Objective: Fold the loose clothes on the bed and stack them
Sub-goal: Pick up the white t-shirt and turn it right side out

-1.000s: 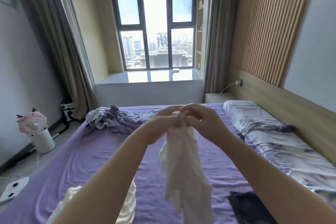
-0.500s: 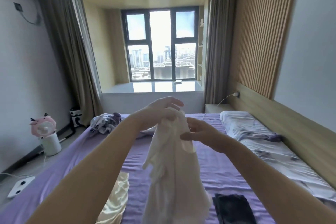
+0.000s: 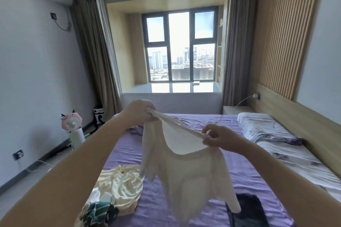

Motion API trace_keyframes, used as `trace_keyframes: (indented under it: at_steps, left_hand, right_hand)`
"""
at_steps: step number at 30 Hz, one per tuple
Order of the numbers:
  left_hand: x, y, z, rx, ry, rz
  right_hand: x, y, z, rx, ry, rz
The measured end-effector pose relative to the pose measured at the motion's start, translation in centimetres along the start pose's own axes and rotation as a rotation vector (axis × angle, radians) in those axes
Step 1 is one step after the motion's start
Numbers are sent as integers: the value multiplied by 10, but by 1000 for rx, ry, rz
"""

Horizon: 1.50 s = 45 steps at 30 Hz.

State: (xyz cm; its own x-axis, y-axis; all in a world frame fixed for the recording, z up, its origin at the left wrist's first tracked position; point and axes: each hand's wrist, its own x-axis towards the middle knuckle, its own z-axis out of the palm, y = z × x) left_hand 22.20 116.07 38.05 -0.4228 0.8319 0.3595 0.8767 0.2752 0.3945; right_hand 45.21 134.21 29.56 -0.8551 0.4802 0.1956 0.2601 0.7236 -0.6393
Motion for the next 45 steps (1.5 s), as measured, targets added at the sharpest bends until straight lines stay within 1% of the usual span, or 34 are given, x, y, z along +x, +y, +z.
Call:
trace_keyframes:
  at_steps: [1,2,3,6,7,9,12,14,16,18,19,21,23,25,27,29,32,34,36,38,41,43,45]
  left_hand:
    - [-4,-9,-1,8,21,-16]
    - [-7,-18,-3,-35,32,-42]
    - [-11,-27,-4,-146,19,-75]
    - [-24,-50,-4,-634,-103,-180]
    - [-28,-57,-2,-748,-130,-209]
    - [-36,-67,1,-847,-124,-236]
    - [-44,-82,-2,-793,-39,-275]
    - [-51,-92,-8,-776,-35,-269]
    - [-59,-103,-16,-882,-52,-265]
    - [-70,-113,-24,-1011,-66,-284]
    - [-75,-118,-25,-1025,-84,-285]
    - [-85,-122,-25,-976,-103,-268]
    - [-93,-124,-24,-905,-74,-248]
    - [-99,-125,-26,-865,-48,-233]
    - [-103,-126,-31,-855,-56,-218]
    - [-109,-131,-39,-844,-94,-196]
    - [-119,-139,-47,-777,-187,-133]
    - [-123,-142,-49,-748,-185,-100]
    - [-126,-143,-49,-741,-141,-75]
    - [-129,-142,-49,-733,-96,-46]
    - [-131,-141,-50,-723,-32,-35]
    - [-132,-141,-50,-731,-9,-45]
    - [-133,-144,-49,-790,-2,-75]
  right_hand:
    - [-3,1,-1,-32,7,13]
    - [-5,1,-1,-50,19,21]
    - [-8,1,-1,-41,35,33]
    - [-12,-7,0,8,101,56]
    - [-12,-12,1,12,120,63]
    - [-12,-27,4,33,163,78]
    - [-14,-48,10,134,205,79]
    - [-18,-62,12,212,202,68]
    - [-23,-78,14,227,167,58]
    - [-29,-91,16,219,93,80]
    - [-31,-96,18,232,54,97]
    - [-36,-103,20,316,-7,136]
    - [-43,-107,23,407,-48,185]
    - [-50,-113,29,486,-90,259]
    - [-58,-120,36,539,-108,354]
    - [-68,-129,39,506,-117,376]
    - [-84,-144,41,403,-139,310]
    - [-90,-152,49,382,-48,279]
    - [-91,-159,60,332,132,244]
    - [-89,-165,68,273,274,217]
    - [-86,-173,74,291,429,174]
    - [-85,-177,77,317,500,145]
    - [-87,-183,78,346,509,113]
